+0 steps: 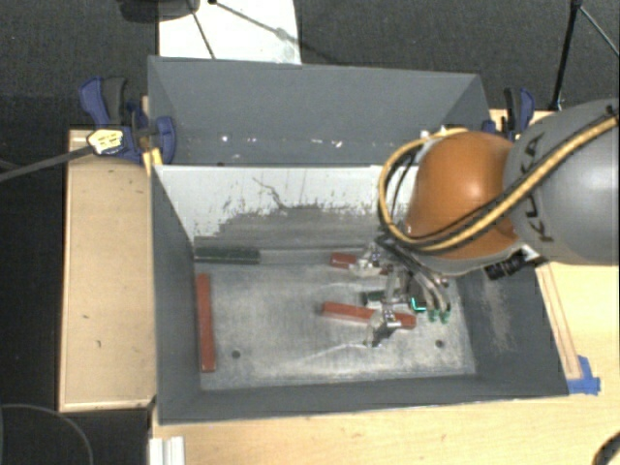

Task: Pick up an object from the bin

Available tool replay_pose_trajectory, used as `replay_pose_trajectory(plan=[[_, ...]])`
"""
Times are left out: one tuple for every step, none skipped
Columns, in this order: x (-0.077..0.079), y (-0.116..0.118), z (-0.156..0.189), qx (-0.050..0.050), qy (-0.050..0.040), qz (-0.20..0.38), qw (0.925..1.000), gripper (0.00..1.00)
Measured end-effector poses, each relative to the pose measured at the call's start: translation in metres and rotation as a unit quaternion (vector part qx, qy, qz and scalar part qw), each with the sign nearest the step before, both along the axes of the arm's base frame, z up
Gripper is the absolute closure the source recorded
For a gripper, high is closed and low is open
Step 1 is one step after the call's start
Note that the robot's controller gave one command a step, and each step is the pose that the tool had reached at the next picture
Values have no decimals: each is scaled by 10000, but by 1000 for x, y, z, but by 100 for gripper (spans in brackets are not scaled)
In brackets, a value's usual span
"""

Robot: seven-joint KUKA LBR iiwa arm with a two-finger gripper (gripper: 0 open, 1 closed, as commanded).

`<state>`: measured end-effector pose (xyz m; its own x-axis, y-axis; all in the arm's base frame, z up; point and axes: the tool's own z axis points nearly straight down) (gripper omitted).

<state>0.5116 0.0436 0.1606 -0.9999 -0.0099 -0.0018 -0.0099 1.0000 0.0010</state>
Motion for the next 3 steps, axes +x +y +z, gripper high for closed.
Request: replay_pose_trajectory(plan=[[12,-7,-86,6,-26,-584,9983,100],[12,-7,-86,7,-26,-589,9983,100],[34,0,106,6,-41,-493,9988,100]])
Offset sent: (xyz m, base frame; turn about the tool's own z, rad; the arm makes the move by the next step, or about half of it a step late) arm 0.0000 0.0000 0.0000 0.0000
